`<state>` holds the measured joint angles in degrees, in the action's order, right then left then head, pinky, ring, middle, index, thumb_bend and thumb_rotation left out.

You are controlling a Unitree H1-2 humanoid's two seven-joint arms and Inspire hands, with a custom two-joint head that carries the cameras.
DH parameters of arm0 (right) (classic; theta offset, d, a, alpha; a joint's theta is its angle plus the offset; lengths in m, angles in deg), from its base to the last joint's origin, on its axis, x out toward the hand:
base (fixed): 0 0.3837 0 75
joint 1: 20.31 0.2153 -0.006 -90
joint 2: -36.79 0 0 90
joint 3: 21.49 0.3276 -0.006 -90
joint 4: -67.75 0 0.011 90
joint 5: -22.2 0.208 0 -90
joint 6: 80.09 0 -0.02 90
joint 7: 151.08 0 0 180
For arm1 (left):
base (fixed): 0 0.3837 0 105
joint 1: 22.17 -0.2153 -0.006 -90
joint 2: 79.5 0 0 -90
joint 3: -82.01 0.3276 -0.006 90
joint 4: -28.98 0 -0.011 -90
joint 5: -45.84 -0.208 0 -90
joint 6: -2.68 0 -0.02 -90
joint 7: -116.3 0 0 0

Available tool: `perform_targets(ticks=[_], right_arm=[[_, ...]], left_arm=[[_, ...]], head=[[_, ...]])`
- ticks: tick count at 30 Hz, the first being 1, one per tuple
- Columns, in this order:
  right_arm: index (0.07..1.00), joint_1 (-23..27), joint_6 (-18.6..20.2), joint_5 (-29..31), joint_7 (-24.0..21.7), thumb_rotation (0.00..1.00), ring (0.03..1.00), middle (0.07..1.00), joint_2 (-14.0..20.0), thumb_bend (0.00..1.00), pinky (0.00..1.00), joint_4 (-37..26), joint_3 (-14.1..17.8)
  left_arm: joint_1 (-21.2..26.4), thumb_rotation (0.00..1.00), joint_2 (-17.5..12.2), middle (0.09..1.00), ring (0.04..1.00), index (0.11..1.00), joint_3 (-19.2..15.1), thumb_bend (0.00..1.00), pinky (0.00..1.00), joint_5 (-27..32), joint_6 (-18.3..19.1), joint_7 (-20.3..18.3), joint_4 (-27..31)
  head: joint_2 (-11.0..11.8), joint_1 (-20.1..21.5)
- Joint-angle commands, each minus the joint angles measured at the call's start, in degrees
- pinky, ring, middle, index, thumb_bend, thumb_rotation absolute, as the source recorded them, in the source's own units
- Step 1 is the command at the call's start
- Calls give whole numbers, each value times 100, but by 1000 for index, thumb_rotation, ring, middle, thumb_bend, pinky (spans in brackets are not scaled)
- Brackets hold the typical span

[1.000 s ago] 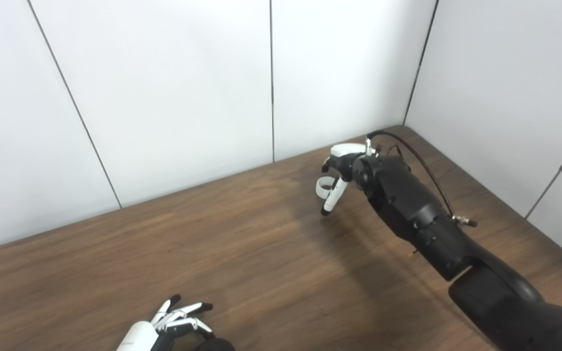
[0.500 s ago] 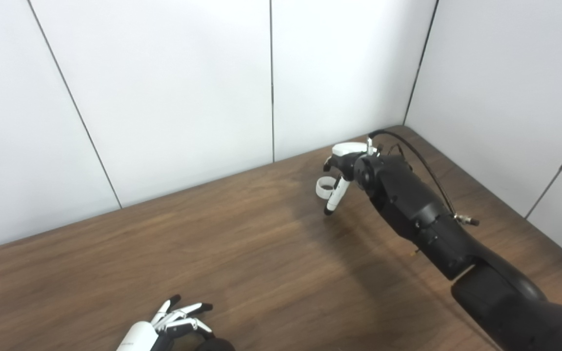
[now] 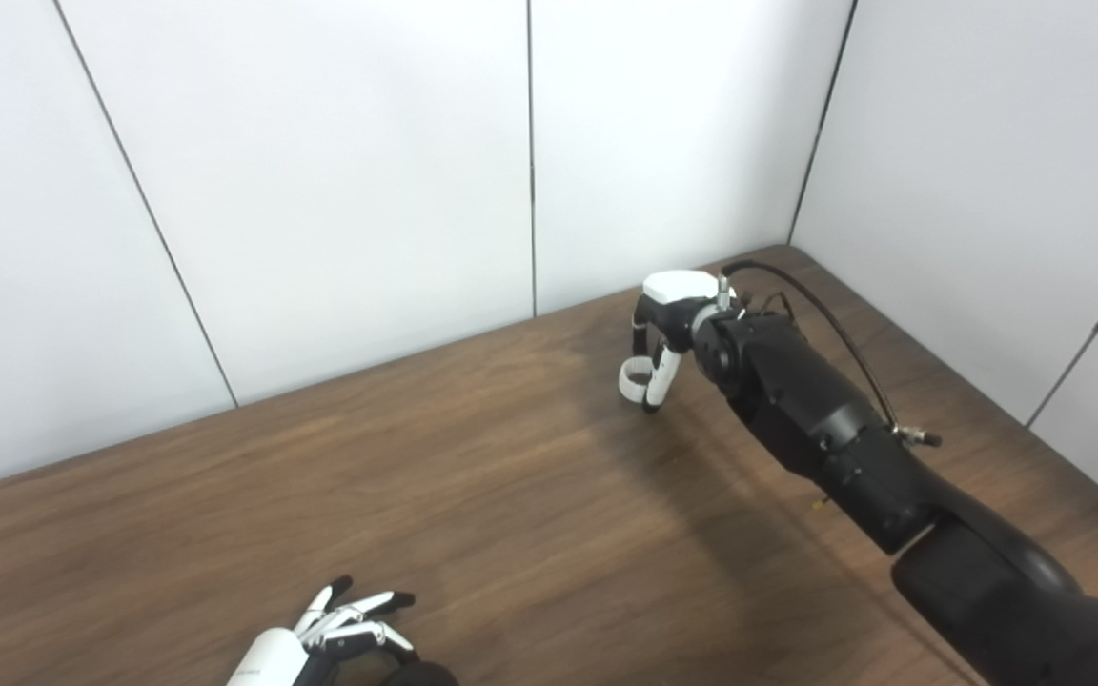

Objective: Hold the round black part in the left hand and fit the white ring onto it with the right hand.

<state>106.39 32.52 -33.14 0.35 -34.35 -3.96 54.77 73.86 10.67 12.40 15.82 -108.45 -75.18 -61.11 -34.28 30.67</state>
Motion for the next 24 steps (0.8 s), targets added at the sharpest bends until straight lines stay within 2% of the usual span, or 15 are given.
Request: perform_targets(ticks=[1,7,15,24], right_arm=[[479,175,-82,16,310,135,1000,866,227,518,984,-97,15],[478,131,-95,124,456,133,1000,872,254,519,997,-110,-2],[479,121,-110,201,575,135,1000,872,338,518,946,-184,-89],[480,109,-195,387,512,136,1000,904,349,518,998,-879,-63]], left_arm=[[-3,44,-29,844,827,477,-48,515,1000,28,-3,35,102],[-8,45,-24,846,827,477,-66,515,1000,59,-19,44,80],[37,45,2,846,829,477,-84,514,1000,70,-2,38,51],[402,46,126,848,828,477,-30,513,1000,-197,-14,121,-251]], head=[[0,6],[4,1],[-17,-16],[-51,-254]])
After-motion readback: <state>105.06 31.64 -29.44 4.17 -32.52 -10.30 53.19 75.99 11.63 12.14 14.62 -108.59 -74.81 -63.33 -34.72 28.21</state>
